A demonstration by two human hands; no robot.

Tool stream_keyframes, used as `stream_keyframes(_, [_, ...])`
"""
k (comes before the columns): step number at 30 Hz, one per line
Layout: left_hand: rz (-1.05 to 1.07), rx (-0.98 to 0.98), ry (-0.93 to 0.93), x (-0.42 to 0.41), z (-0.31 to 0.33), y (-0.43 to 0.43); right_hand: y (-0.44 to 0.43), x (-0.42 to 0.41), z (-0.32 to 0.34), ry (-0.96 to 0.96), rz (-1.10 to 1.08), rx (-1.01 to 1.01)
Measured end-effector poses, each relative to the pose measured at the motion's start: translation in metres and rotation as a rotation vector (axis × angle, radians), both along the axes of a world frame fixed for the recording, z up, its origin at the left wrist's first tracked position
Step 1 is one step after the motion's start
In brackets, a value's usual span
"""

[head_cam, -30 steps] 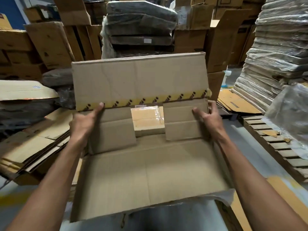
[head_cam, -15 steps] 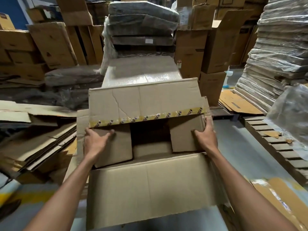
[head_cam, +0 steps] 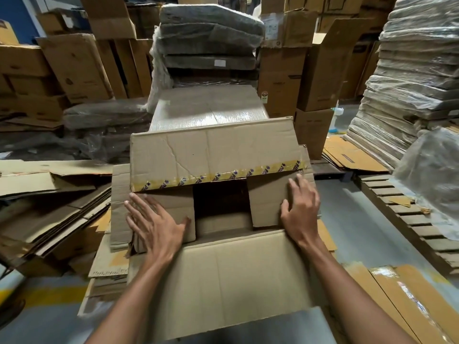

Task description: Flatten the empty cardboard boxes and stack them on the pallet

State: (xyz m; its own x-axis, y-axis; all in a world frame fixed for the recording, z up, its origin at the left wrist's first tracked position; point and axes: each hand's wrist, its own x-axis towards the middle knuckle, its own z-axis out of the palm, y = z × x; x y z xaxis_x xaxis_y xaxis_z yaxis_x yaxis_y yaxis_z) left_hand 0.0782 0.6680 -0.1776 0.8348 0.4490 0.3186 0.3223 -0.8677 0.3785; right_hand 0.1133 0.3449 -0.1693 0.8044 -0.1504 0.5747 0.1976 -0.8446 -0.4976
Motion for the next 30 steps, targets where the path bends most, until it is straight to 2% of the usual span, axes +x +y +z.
stream_keyframes(2, [0.004, 0.058, 0.014, -0.001, -0.004, -0.001, 0.012, -0.008, -0.003, -0.032, 0.143, -0.070])
stream_keyframes(4, [0.013, 0.086, 0.046, -0.001, -0.005, 0.003, 0.032, -0.014, 0.003, 0.059, 0.329, 0.011])
stream_keyframes(6, [0.013, 0.089, 0.065, -0.002, -0.004, 0.008, 0.055, -0.012, 0.012, 0.206, 0.414, 0.140])
stream_keyframes(8, [0.012, 0.086, 0.069, -0.004, -0.005, 0.011, 0.077, -0.008, 0.027, 0.398, 0.472, 0.416])
stream_keyframes(10, [0.005, 0.096, 0.052, -0.007, -0.008, 0.012, 0.094, -0.005, 0.045, 0.555, 0.580, 0.884])
stream_keyframes(11, [0.002, 0.114, 0.043, -0.009, -0.010, 0.013, 0.100, -0.003, 0.052, 0.556, 0.623, 1.079])
stream_keyframes(13, [0.019, 0.153, 0.042, -0.010, -0.010, 0.015, 0.109, -0.004, 0.067, 0.407, 0.659, 1.211])
stream_keyframes(15, [0.033, 0.159, 0.039, -0.013, -0.009, 0.013, 0.115, -0.005, 0.085, 0.227, 0.671, 1.071])
stream_keyframes(17, [0.030, 0.176, 0.042, -0.016, -0.008, 0.011, 0.117, 0.003, 0.109, 0.099, 0.623, 0.816])
stream_keyframes(21, [0.040, 0.200, 0.055, -0.020, -0.013, 0.011, 0.121, 0.048, 0.150, -0.064, 0.399, 0.075])
stream_keyframes(23, [0.041, 0.204, 0.056, -0.021, -0.013, 0.011, 0.121, 0.070, 0.160, -0.069, 0.302, -0.187])
stream_keyframes(26, [0.037, 0.211, 0.037, -0.020, -0.015, 0.012, 0.118, 0.096, 0.164, 0.013, 0.221, -0.428])
stream_keyframes(30, [0.035, 0.215, 0.044, -0.016, -0.017, 0.015, 0.119, 0.114, 0.153, 0.103, 0.185, -0.525])
